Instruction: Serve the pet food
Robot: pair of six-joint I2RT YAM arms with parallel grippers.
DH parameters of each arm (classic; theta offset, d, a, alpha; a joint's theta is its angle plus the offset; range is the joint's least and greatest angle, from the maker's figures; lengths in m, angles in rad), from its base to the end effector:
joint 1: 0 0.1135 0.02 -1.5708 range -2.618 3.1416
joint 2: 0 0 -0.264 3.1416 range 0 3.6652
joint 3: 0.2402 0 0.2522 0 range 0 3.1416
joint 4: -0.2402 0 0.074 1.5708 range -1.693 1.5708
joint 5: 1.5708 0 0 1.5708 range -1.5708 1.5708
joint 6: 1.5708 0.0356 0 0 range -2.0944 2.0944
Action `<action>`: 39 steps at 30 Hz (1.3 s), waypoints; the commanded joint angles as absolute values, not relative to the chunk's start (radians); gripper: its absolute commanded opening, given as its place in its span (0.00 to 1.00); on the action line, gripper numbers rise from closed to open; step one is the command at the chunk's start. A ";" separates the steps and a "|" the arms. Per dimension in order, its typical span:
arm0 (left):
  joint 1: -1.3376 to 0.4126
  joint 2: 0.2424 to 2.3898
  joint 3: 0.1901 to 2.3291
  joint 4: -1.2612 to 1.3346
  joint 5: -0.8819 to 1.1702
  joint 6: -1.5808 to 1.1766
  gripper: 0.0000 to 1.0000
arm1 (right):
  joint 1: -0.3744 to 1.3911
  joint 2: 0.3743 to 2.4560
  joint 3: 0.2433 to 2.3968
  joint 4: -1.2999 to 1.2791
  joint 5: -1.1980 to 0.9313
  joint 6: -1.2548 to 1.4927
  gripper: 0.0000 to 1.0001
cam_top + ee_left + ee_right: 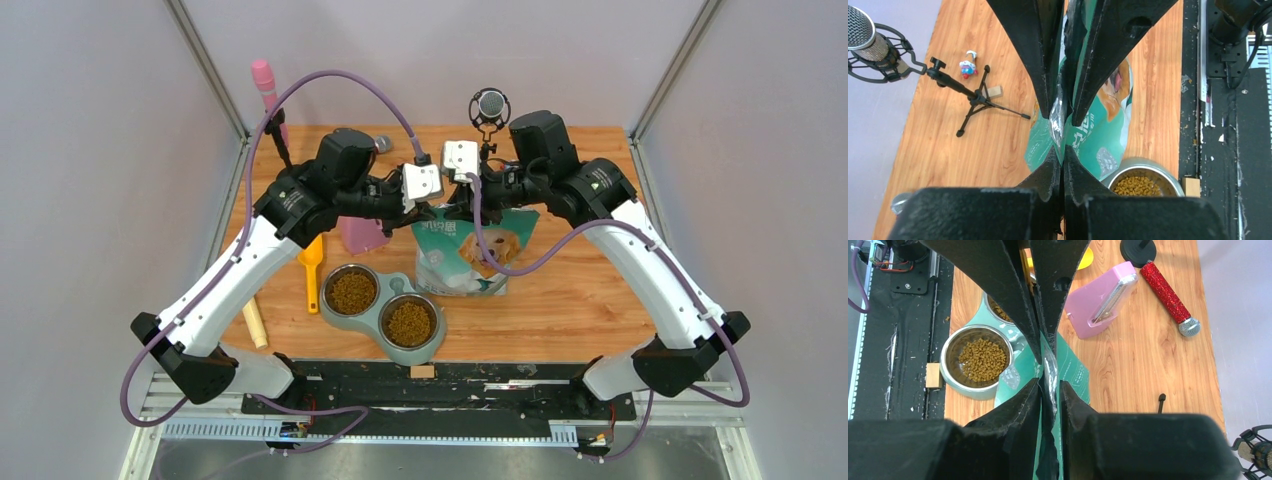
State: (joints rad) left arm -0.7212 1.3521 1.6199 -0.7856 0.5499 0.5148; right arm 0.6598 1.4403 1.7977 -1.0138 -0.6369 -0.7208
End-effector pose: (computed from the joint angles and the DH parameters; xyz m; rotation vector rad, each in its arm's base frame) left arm 0.1933 -0.1947 0.4422 1.4625 1.4768 -0.6983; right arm 0.2046 0.1856 0.4545 -1.6216 1.4214 0.6695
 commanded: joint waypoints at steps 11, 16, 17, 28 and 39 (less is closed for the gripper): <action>-0.739 1.324 1.690 -0.723 0.564 0.430 0.00 | 0.715 1.497 1.849 -1.014 -0.581 -0.724 0.00; -0.738 1.321 1.690 -0.712 0.537 0.417 0.00 | 0.715 1.471 1.847 -0.996 -0.508 -0.693 0.01; -0.738 1.326 1.695 -0.707 0.532 0.409 0.02 | 0.715 1.465 1.842 -0.985 -0.484 -0.684 0.15; -0.736 1.291 1.718 -0.598 0.438 0.309 1.00 | 0.637 1.253 1.755 -0.849 -0.464 -0.609 1.00; -0.736 1.183 1.733 -0.420 -0.058 0.087 1.00 | 0.377 1.176 1.723 -0.508 -0.131 -0.094 1.00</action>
State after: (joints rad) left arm -0.7372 1.2301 1.7237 -0.5568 0.1978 0.1829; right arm 0.4671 1.1297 1.6779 -0.6472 -0.3397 -0.3866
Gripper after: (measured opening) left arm 0.997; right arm 0.998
